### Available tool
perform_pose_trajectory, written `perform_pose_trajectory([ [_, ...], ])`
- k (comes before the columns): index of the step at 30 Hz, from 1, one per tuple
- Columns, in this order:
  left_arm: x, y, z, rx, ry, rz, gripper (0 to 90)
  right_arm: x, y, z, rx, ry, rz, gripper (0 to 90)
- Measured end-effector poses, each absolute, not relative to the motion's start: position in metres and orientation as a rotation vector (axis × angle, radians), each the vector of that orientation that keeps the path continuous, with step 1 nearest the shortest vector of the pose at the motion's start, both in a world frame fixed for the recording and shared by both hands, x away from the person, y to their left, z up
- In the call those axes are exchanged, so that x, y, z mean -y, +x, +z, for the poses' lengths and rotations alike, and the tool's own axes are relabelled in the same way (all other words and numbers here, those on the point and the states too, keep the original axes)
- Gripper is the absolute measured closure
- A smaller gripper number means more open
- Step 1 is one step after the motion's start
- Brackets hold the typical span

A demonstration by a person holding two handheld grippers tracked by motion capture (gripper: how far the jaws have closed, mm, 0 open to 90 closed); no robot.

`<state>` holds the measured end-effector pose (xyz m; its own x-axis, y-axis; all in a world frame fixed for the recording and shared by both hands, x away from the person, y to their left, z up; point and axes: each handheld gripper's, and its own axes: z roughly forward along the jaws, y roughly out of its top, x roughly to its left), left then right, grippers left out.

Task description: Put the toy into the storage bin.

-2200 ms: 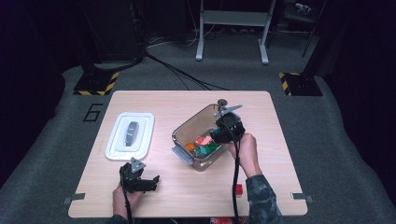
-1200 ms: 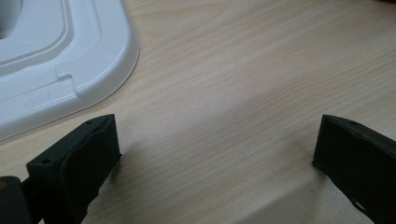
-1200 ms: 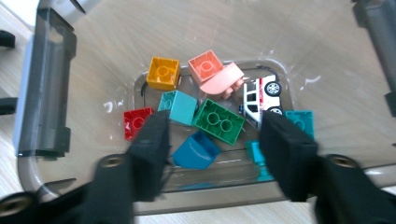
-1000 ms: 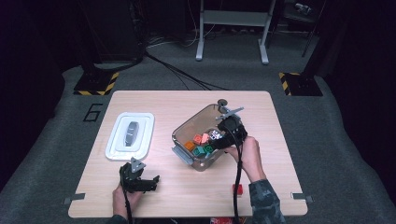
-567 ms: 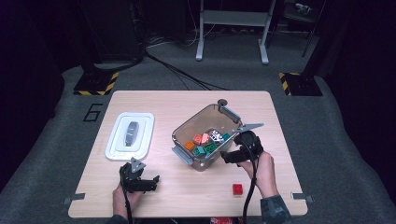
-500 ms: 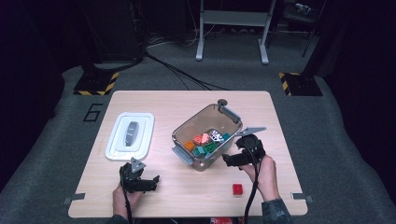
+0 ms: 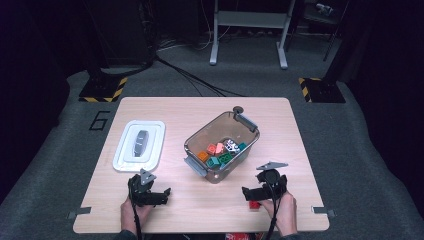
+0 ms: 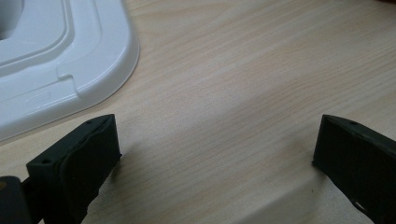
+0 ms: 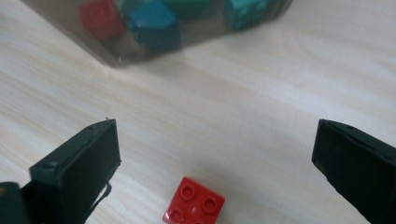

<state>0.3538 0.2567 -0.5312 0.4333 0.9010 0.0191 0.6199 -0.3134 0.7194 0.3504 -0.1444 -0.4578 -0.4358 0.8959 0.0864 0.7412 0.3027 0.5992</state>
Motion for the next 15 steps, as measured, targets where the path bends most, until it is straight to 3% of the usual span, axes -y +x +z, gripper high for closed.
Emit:
perform_pose_trajectory([
  [7, -0.257, 0.354, -0.531, -1.275, 2.047, 0.564, 0.4, 0.145, 0.337, -0.485, -2.335, 1.562, 0.787, 2.4],
  [15, -0.257, 0.354, -0.531, -1.276, 2.047, 0.562, 0.4, 0.145, 0.331, -0.496, -2.331, 1.590, 0.748, 22.5],
])
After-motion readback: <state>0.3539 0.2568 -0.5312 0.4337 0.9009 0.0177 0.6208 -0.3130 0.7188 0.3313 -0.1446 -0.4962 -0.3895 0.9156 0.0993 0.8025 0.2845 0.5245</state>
